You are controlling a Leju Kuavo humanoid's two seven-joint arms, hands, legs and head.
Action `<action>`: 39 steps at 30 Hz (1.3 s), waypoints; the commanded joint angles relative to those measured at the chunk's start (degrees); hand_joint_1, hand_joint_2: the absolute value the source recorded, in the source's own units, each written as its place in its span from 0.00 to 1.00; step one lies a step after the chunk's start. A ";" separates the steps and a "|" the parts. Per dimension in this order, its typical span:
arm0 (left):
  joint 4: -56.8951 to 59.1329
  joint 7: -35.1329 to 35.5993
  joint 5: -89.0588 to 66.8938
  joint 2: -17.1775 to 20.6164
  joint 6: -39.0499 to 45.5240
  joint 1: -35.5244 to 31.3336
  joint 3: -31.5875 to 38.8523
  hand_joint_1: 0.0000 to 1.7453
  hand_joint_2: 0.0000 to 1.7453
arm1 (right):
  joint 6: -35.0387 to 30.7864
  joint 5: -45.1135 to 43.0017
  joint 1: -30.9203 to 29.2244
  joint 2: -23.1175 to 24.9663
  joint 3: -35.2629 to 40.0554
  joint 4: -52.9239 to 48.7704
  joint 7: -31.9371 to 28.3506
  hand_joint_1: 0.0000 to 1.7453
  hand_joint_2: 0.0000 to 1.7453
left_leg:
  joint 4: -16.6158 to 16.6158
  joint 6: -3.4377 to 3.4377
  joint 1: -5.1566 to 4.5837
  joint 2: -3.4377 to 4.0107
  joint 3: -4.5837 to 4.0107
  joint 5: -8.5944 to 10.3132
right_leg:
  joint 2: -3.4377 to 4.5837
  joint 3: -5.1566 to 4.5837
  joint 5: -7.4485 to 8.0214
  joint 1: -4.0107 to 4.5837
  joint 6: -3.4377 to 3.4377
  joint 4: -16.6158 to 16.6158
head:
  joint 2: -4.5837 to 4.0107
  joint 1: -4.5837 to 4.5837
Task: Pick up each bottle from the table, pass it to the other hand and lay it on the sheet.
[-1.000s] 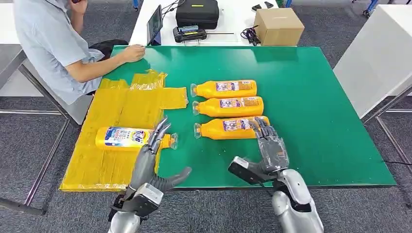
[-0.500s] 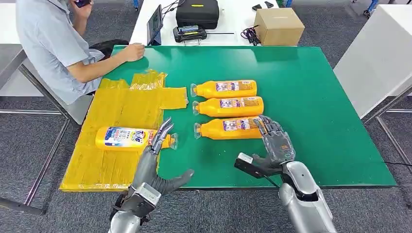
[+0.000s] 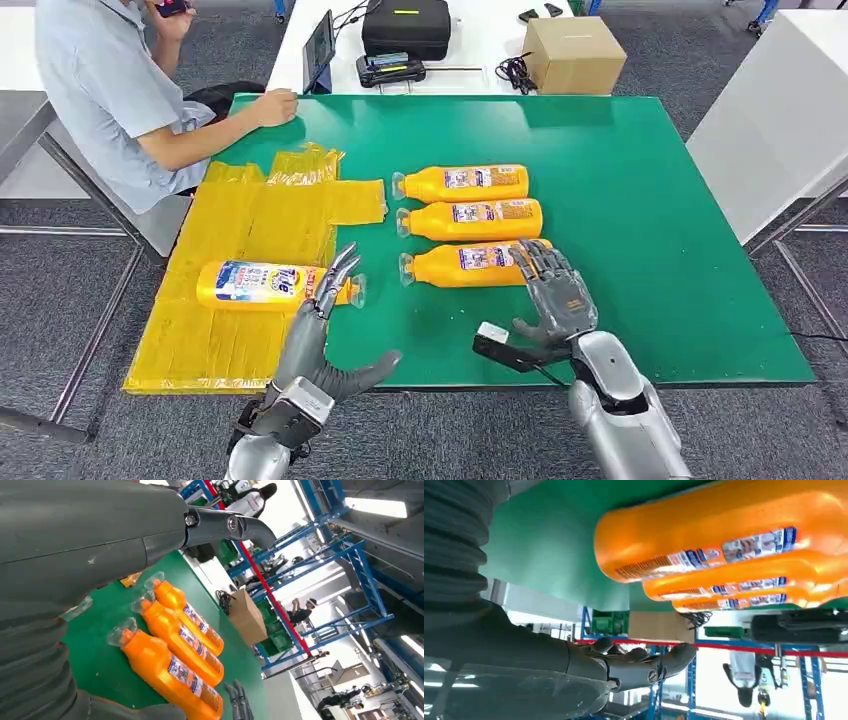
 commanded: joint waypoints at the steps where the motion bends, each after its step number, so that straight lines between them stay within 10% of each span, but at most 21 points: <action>1: 1.40 0.65 0.10 -0.11 -0.31 -0.26 -1.22 0.00 1.00 | -0.12 0.01 -1.61 -2.34 2.97 -0.11 0.96 0.00 1.00 | 0.03 -0.11 0.06 0.10 0.19 -0.12 | 0.06 0.18 -0.08 0.07 -0.14 -0.01 | 0.00 -0.02; 39: 1.76 0.96 0.02 -0.04 -0.59 -0.34 -1.10 0.00 1.00 | 0.48 0.32 -3.22 -2.87 3.24 2.39 2.10 0.00 1.00 | 0.00 -0.12 0.06 0.11 0.23 -0.11 | 0.07 0.22 -0.07 0.07 -0.14 -0.04 | 0.00 -0.02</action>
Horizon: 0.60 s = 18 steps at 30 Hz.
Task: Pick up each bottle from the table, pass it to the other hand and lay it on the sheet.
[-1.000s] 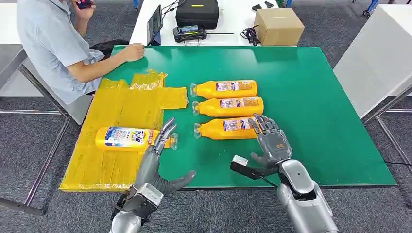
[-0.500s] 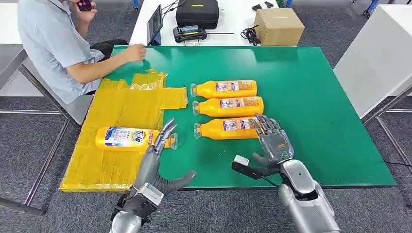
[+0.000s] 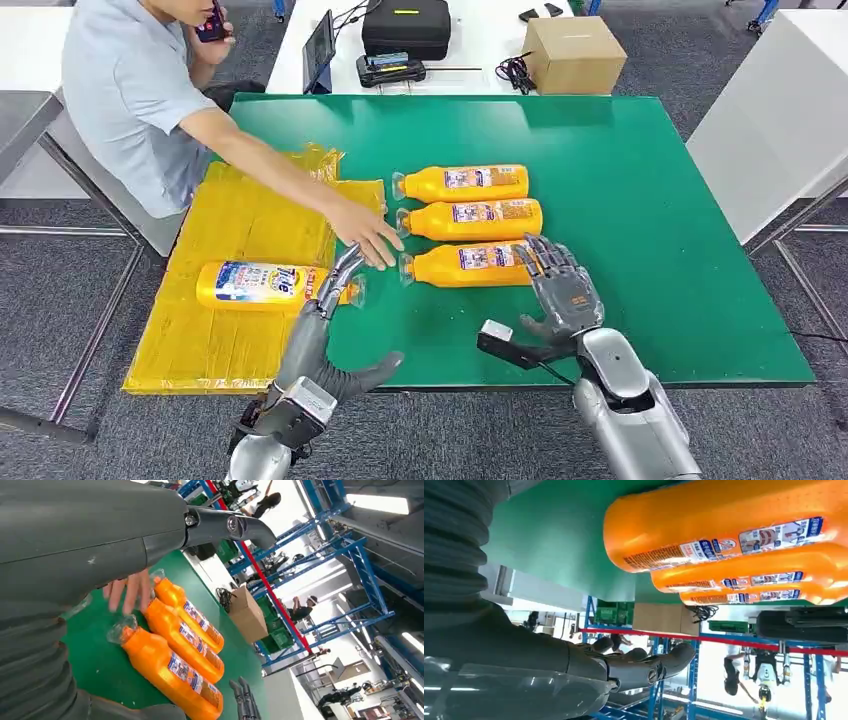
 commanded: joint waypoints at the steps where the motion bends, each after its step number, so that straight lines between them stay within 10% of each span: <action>1: 1.79 0.44 0.00 -0.06 -0.38 -0.36 -0.62 0.00 1.00 | 0.44 -0.09 -2.72 -0.48 1.32 3.11 0.09 0.00 1.00 | 0.00 -0.12 0.07 0.10 0.23 -0.11 | 0.06 0.22 -0.07 0.08 -0.14 -0.03 | 0.00 0.00; 18: 2.22 0.58 -0.06 -0.03 -0.79 -0.65 -0.72 0.00 1.00 | 2.39 -5.74 -3.45 -0.18 0.08 7.36 -1.66 0.00 1.00 | -0.01 -0.11 0.07 0.09 0.23 -0.10 | 0.05 0.23 -0.06 0.08 -0.14 -0.06 | 0.00 -0.02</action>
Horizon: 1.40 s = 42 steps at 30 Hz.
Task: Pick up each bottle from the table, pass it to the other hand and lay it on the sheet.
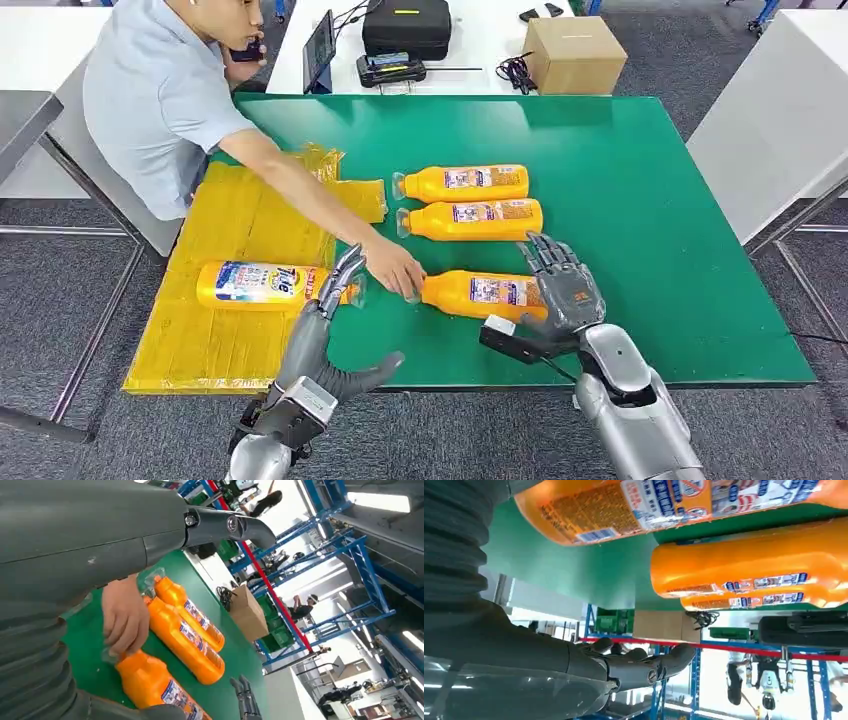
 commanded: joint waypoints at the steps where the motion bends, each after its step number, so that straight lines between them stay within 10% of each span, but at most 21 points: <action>1: 2.23 0.43 -0.02 -0.05 -0.41 -0.65 -0.73 0.00 1.00 | 1.20 -2.53 -2.32 0.30 -0.14 5.95 -1.23 0.00 1.00 | -0.03 -0.12 0.07 0.13 0.29 -0.12 | 0.08 0.28 -0.07 0.08 -0.16 -0.06 | 0.00 0.00; 42: 5.15 -0.64 1.58 -0.12 -2.07 -2.73 -1.75 0.00 1.00 | 6.69 -9.31 -12.25 -1.00 1.19 28.40 -2.22 0.00 1.00 | 0.00 -0.10 0.07 0.06 0.22 -0.06 | 0.01 0.21 -0.03 0.08 -0.11 -0.04 | 0.00 0.00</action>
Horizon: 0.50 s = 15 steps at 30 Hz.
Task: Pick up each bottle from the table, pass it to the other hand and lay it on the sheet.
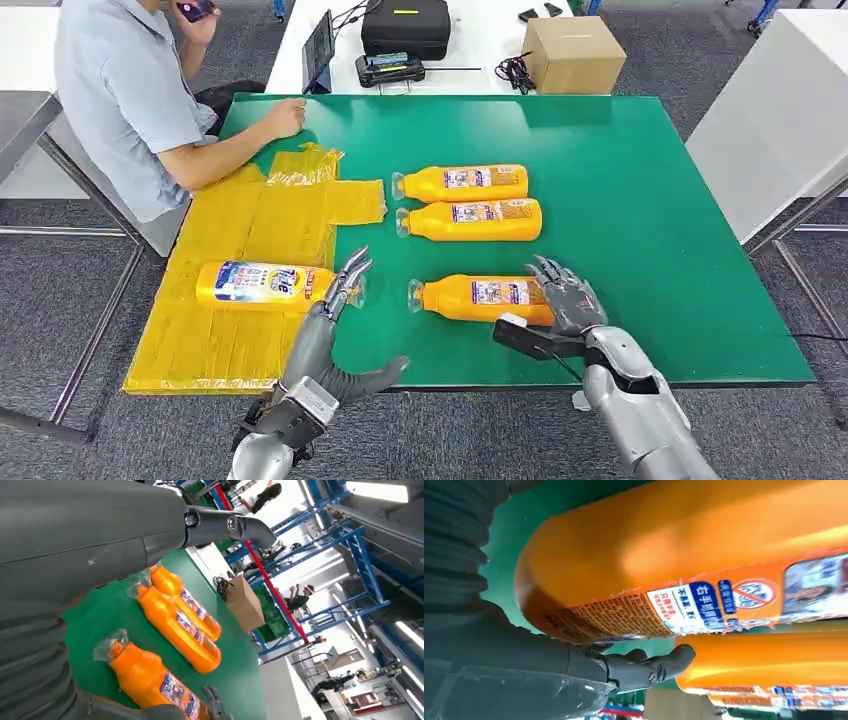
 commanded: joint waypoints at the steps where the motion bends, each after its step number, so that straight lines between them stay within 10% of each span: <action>1: 4.41 -0.41 0.55 -0.12 -0.45 -2.43 -1.36 0.00 1.00 | 2.04 -1.13 -6.21 -0.55 1.58 12.31 -0.98 0.31 1.00 | -0.02 -0.09 0.04 0.01 0.16 -0.04 | -0.02 0.17 -0.03 0.05 -0.11 -0.03 | 0.00 0.02; 2: 4.82 -0.59 0.75 -0.15 -0.55 -2.74 -1.42 0.00 1.00 | 2.70 -1.38 -6.90 -1.04 1.97 13.98 -1.46 0.85 1.00 | -0.02 -0.06 0.02 0.01 0.10 -0.02 | 0.00 0.12 -0.01 0.02 -0.08 -0.03 | 0.00 0.00; 3: 5.05 -0.64 0.81 -0.16 -0.58 -2.91 -1.47 0.00 1.00 | 3.04 -1.67 -7.36 -1.30 2.20 15.07 -1.99 1.00 1.00 | -0.03 -0.05 0.01 0.01 0.09 -0.01 | 0.00 0.10 -0.01 0.01 -0.06 -0.03 | 0.00 0.00; 15: 6.15 -1.10 1.38 -0.14 -0.53 -4.07 -2.29 0.00 1.00 | 4.11 -6.60 -9.04 -3.09 3.66 20.88 -6.14 1.00 1.00 | -0.01 -0.09 0.07 -0.13 0.37 -0.02 | -0.16 0.46 -0.04 0.08 -0.12 -0.09 | 0.00 0.00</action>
